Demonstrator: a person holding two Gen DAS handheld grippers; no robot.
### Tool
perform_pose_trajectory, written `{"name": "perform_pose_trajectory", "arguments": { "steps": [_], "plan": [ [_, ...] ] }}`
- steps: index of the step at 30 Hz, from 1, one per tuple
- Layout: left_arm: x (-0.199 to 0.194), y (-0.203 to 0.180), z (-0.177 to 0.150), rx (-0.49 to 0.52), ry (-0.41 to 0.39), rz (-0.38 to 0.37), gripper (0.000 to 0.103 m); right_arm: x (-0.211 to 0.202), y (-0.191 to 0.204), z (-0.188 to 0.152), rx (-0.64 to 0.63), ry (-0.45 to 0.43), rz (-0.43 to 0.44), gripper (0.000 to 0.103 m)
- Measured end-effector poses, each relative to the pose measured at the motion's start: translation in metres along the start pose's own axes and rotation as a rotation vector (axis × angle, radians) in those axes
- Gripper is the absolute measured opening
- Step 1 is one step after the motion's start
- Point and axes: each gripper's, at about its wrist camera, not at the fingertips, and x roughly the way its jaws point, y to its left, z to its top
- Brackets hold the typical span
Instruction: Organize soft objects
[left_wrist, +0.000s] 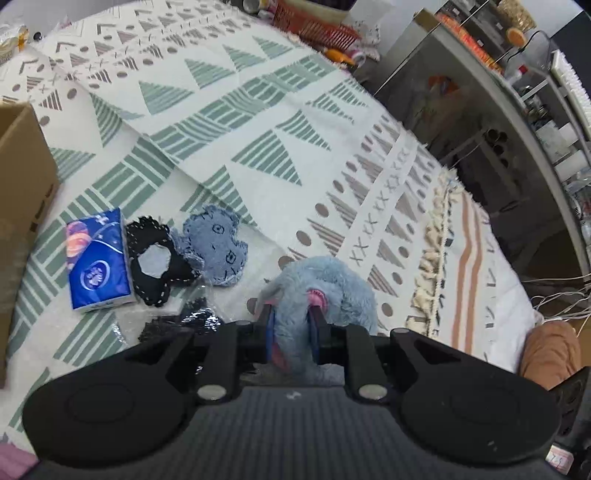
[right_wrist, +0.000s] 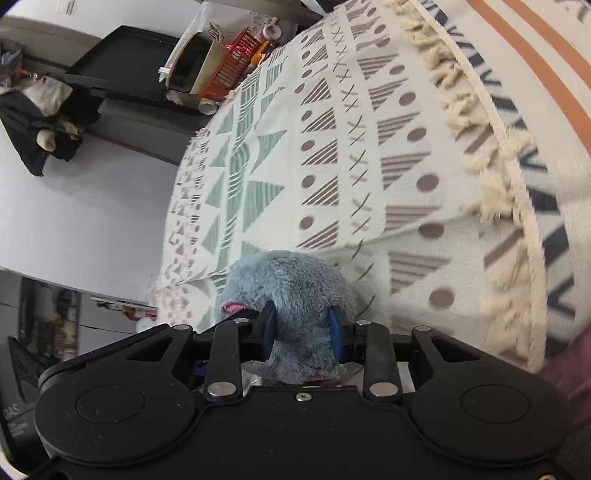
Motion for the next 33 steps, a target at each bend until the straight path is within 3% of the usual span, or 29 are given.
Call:
{"name": "perform_pose_trajectory", "arguments": {
  "steps": [11,33],
  "plan": [
    [-0.056,0.011,-0.008,-0.001,-0.096,-0.106,0.018,-0.036,0.042,-0.024,-0.131,-0.096,0.011,0.022],
    [-0.14,0.07,-0.006,-0.088,-0.239,-0.193,0.016,-0.046,0.128,-0.074,-0.308,-0.151,0.035,0.022]
  ]
}}
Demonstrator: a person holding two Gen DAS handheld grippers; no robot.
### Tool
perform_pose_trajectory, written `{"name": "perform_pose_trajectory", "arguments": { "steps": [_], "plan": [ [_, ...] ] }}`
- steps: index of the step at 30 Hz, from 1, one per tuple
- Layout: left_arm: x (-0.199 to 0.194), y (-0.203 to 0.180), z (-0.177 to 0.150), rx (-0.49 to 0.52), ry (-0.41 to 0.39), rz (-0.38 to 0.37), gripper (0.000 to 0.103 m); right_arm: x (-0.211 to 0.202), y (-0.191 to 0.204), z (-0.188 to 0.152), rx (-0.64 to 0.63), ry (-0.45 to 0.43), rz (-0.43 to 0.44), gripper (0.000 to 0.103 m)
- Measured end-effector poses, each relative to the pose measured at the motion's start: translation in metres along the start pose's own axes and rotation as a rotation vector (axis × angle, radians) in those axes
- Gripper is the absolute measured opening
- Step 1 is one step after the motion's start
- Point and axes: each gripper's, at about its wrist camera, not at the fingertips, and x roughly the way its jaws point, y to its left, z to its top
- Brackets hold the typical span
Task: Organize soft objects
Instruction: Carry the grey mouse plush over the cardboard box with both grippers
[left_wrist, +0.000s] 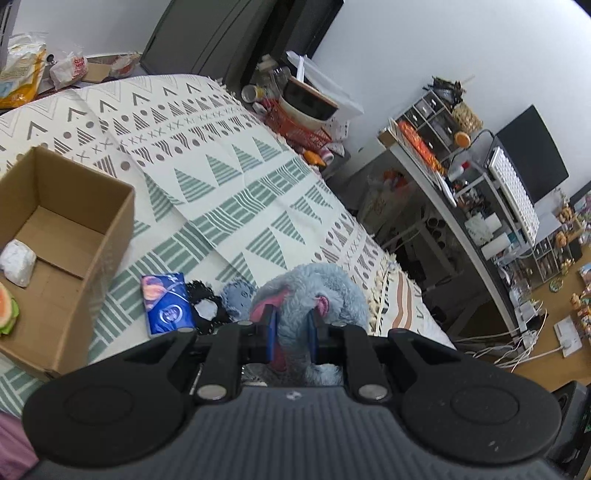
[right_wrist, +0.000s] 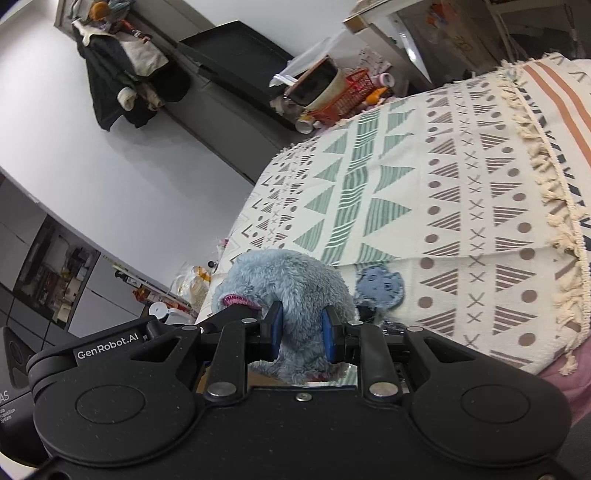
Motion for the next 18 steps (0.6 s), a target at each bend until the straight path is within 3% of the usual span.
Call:
{"name": "perform_pose_trajectory", "arguments": {
  "steps": [18],
  "plan": [
    [-0.034,0.058,0.028,-0.076,-0.062,0.042,0.016,0.042,0.057,-0.021,-0.054,0.054,0.04,0.022]
  ]
}}
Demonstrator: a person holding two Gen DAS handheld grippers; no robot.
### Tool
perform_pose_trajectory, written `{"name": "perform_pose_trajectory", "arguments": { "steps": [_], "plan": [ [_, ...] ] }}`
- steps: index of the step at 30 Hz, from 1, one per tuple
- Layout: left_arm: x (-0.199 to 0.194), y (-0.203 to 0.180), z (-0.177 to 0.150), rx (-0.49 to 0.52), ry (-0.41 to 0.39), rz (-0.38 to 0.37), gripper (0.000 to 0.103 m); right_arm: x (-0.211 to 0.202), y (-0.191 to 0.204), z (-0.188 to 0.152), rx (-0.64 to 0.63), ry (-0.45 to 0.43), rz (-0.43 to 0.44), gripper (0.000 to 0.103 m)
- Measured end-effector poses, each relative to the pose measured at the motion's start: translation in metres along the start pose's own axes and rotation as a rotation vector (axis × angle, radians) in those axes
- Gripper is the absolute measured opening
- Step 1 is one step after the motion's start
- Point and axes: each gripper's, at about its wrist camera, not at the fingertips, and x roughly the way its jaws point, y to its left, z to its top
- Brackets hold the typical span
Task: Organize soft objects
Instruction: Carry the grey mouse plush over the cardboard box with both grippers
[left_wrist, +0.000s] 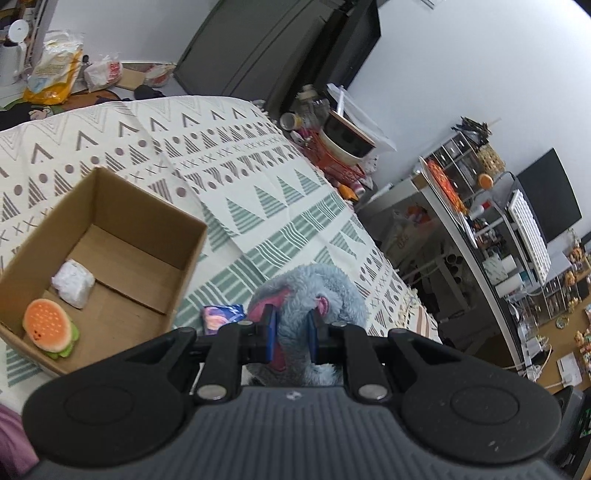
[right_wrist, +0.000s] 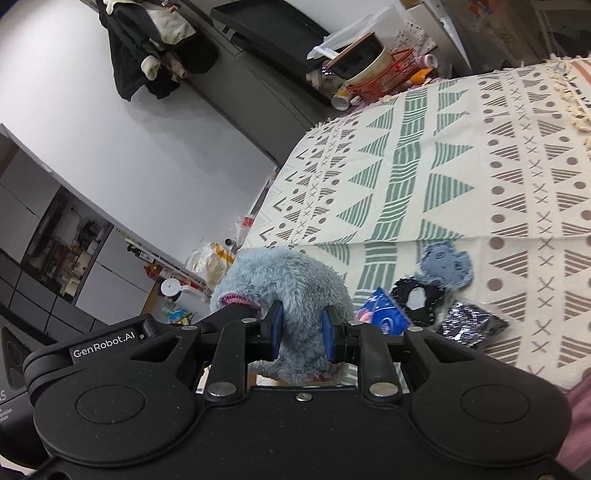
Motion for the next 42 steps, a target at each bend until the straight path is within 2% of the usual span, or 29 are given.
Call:
{"name": "perform_pose_trajectory", "arguments": {
  "steps": [9,32,42],
  "plan": [
    [-0.003,0.033,0.019,-0.052,-0.02,0.025,0.016,0.032,0.02,-0.005,-0.015,0.041,0.023,0.022],
    [0.002,0.104,0.059,-0.172,-0.073,0.151,0.016,0.123,0.056,-0.018,-0.01,0.17,0.069,0.022],
    [0.015,0.127,0.07,-0.209,-0.058,0.186,0.016,0.152,0.062,-0.02,-0.011,0.197,0.056,0.026]
  ]
}}
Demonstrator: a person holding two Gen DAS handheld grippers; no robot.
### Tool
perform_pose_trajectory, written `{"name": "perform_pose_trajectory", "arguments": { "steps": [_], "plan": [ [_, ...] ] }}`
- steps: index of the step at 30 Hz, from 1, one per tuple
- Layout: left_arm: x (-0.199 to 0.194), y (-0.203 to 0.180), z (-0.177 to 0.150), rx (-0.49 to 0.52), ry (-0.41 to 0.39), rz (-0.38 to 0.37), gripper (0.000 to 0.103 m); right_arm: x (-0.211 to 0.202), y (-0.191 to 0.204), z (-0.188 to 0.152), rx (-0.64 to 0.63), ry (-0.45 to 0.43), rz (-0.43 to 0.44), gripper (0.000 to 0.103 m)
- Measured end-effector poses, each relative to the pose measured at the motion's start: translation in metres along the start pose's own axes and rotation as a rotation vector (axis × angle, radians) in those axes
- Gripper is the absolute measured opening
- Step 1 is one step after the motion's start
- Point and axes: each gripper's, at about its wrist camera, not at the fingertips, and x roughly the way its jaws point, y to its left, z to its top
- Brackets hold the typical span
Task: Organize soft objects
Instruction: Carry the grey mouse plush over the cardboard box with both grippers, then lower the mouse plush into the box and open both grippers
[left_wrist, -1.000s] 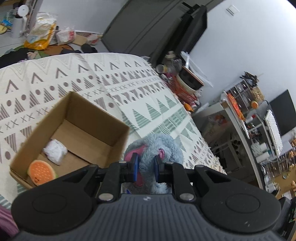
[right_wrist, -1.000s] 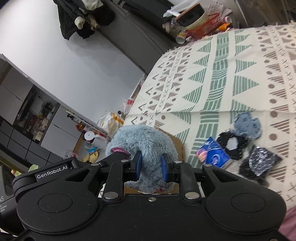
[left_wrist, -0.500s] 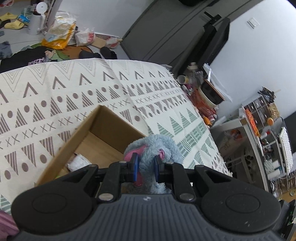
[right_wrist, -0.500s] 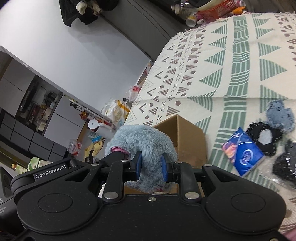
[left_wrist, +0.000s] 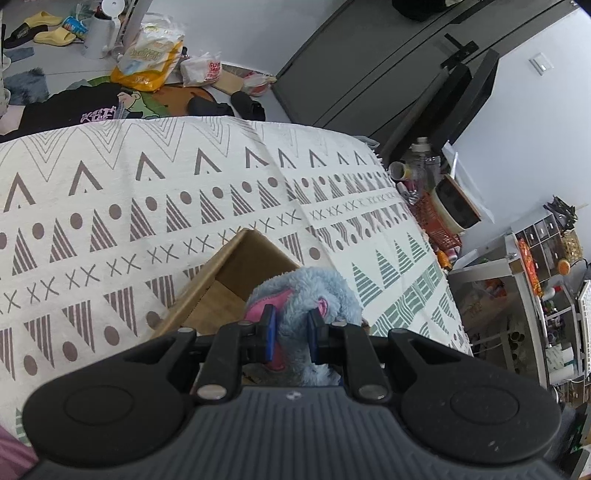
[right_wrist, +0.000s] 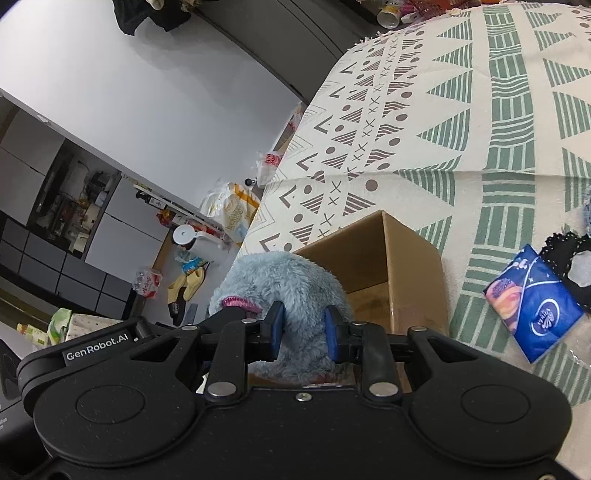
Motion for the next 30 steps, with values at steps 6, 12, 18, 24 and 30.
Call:
{"name": "perform_pose_trajectory", "arguments": {
  "steps": [6,12,18,24,30],
  "plan": [
    [0.018,0.003,0.003,0.007,0.023,0.036,0.016,0.016,-0.002,0.001,-0.001,0.014,-0.034,0.026],
    [0.024,0.008,0.008,-0.022,0.023,0.066,0.017,0.021,0.004,0.006,-0.033,0.004,-0.051,0.034],
    [0.018,-0.002,0.007,0.019,0.0,0.134,0.038,0.001,0.005,0.009,-0.056,-0.019,-0.048,0.056],
    [0.011,-0.011,0.003,0.048,-0.027,0.166,0.064,-0.035,-0.001,0.01,-0.074,-0.049,-0.064,0.064],
    [0.002,-0.027,-0.005,0.066,-0.043,0.157,0.084,-0.076,-0.01,0.01,-0.112,-0.117,-0.129,0.092]
  ]
}}
